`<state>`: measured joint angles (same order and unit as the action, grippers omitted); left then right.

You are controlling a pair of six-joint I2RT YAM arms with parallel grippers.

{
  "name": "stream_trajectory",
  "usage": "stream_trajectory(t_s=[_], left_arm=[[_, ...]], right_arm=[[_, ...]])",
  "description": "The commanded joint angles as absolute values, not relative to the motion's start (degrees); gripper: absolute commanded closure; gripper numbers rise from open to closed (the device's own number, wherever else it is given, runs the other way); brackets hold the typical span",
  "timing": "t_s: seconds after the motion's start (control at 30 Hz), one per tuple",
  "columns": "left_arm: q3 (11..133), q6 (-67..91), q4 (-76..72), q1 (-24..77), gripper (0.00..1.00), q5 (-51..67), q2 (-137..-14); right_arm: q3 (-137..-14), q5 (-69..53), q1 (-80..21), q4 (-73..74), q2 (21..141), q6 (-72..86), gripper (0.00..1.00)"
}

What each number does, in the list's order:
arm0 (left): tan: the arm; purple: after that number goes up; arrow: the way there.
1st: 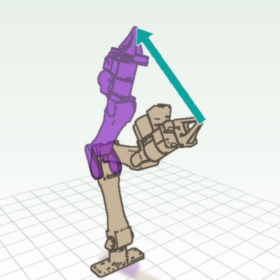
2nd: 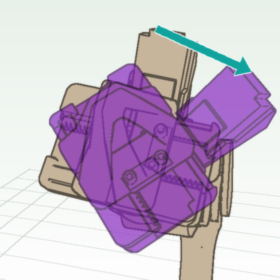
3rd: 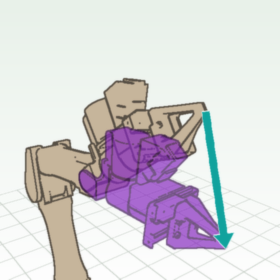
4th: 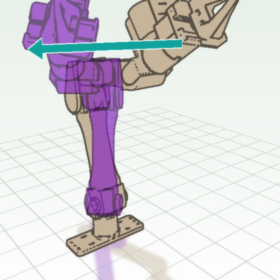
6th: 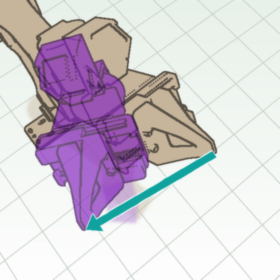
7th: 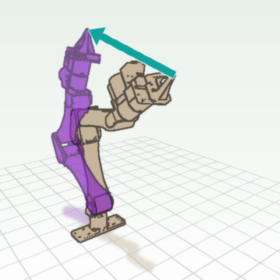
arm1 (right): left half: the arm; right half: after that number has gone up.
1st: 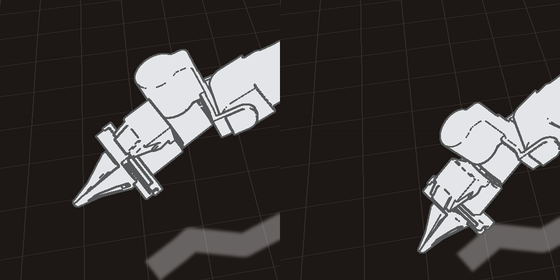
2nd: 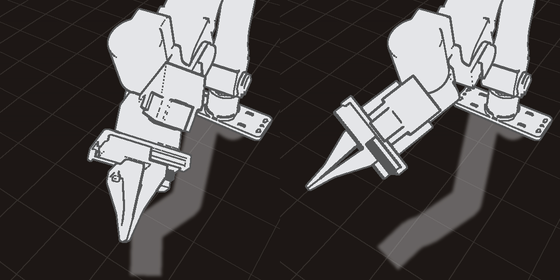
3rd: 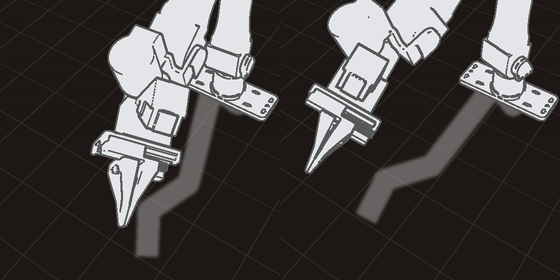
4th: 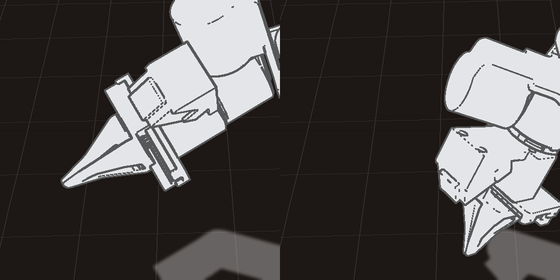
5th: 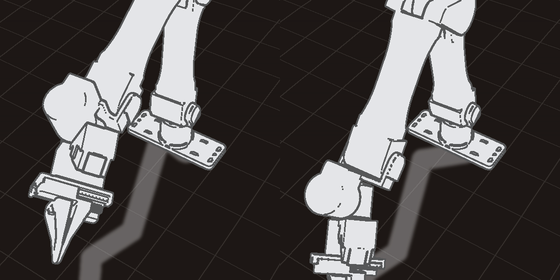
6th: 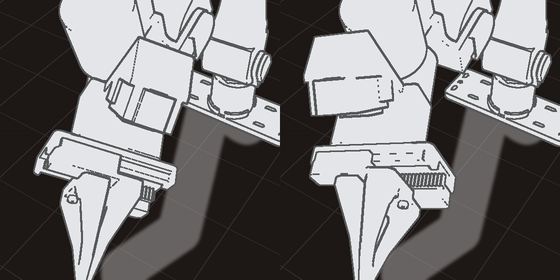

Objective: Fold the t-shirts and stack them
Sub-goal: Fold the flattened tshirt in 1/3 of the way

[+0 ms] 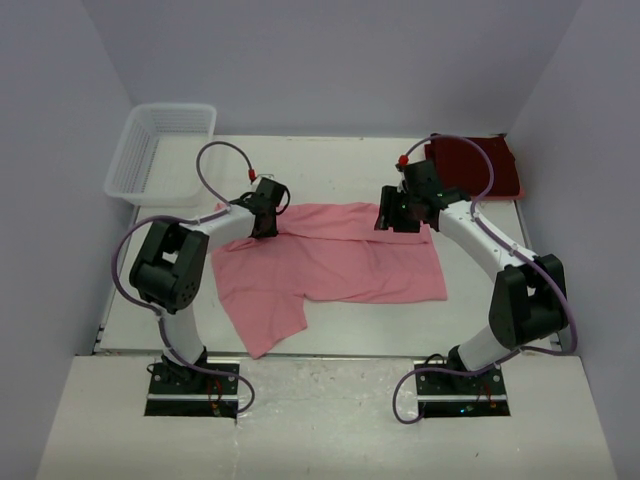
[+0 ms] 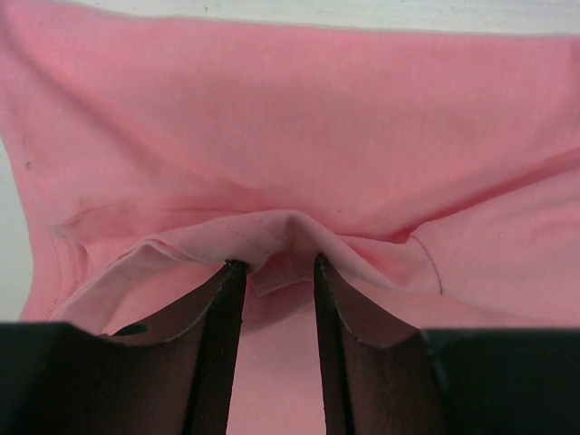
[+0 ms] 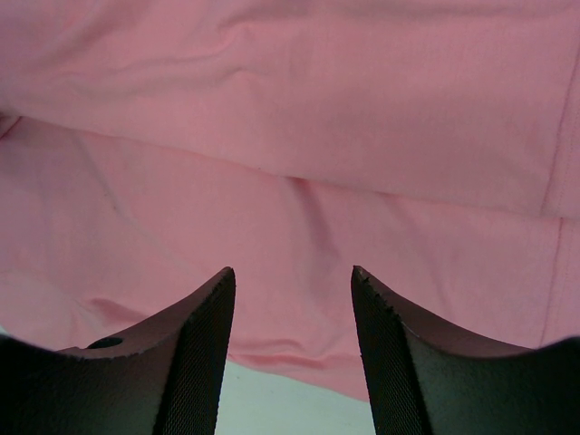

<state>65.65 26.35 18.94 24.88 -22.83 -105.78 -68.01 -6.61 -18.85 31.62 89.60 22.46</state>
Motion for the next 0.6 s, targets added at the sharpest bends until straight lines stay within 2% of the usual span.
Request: stream_trajectory(t_s=[0.0,0.17,0.47,0.57], left_arm=[[65.1,26.1,17.8,24.1,0.63,-21.8,-106.7],[65.0,26.1,17.5,23.6,0.67,-21.6,-107.2],[64.8,26.3,17.0,23.4,0.87,-20.9,-107.0],[64.5,26.2,17.0,23.5,0.90,-20.9,-105.8]], right_arm=[[-67.9,-6.1,-19.2,29.9,86.8,21.8,0.44],[-67.7,-6.1,-19.2,29.9,87.0,21.8,0.45],[-67.8,-6.2,-19.2,29.7,87.4,21.8,0.45],[-67.9,-6.3,-19.2,29.8,87.7,21.9,0.44]])
